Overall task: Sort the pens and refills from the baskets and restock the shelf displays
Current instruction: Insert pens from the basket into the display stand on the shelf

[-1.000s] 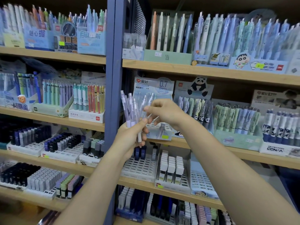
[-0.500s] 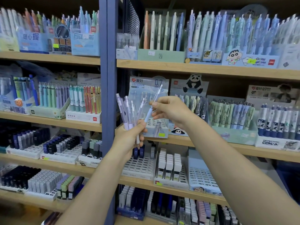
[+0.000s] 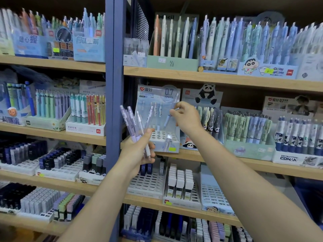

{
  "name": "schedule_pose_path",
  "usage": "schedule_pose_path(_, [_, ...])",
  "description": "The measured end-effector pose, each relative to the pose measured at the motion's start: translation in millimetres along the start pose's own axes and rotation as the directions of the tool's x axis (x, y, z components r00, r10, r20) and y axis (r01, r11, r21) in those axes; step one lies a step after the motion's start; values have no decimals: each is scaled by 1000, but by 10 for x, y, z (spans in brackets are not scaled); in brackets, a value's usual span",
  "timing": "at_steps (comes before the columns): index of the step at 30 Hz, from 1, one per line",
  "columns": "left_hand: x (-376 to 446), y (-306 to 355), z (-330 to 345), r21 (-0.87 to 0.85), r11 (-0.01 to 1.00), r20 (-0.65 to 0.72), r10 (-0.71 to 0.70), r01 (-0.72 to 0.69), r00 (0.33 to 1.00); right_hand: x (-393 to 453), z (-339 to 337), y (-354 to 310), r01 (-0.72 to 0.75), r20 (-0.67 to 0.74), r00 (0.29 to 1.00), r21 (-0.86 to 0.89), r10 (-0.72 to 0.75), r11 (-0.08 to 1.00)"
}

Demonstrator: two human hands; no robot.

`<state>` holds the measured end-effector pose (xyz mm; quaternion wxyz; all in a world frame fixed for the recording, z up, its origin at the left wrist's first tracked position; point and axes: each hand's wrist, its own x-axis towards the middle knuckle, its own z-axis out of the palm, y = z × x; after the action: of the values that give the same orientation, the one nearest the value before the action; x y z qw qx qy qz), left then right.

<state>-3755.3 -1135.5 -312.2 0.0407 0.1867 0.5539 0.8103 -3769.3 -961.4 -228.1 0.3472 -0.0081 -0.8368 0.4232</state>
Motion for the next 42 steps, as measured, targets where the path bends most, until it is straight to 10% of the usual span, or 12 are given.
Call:
schedule_pose_path(24, [95, -61, -69, -67, 997, -41, 42, -45, 998, 218, 44, -89, -13, 185, 979, -348, 83, 938])
schedule_pose_path(42, [54, -49, -57, -47, 997, -41, 62, -64, 997, 192, 122, -157, 56, -47, 996, -348, -77, 936])
